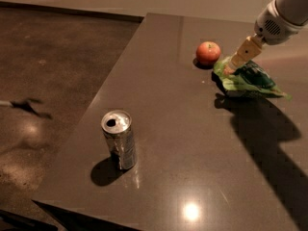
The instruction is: Move green rice chip bag near apple
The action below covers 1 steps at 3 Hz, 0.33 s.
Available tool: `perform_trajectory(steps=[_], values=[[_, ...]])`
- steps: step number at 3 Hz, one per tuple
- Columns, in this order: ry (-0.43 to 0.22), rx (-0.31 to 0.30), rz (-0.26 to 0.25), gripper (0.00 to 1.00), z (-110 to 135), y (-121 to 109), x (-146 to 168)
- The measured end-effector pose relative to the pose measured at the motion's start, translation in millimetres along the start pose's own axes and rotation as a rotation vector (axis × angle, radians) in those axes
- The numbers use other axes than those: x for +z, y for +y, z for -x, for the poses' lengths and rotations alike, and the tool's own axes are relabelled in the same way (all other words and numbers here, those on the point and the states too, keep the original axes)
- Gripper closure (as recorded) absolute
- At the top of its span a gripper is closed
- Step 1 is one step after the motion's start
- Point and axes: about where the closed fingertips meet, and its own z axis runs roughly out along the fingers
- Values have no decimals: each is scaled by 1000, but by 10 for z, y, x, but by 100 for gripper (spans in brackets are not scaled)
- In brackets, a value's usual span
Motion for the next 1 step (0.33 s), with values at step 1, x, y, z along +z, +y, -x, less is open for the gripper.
perform_trajectory(steps=[1], values=[[1,-1,1,0,2,3,11]])
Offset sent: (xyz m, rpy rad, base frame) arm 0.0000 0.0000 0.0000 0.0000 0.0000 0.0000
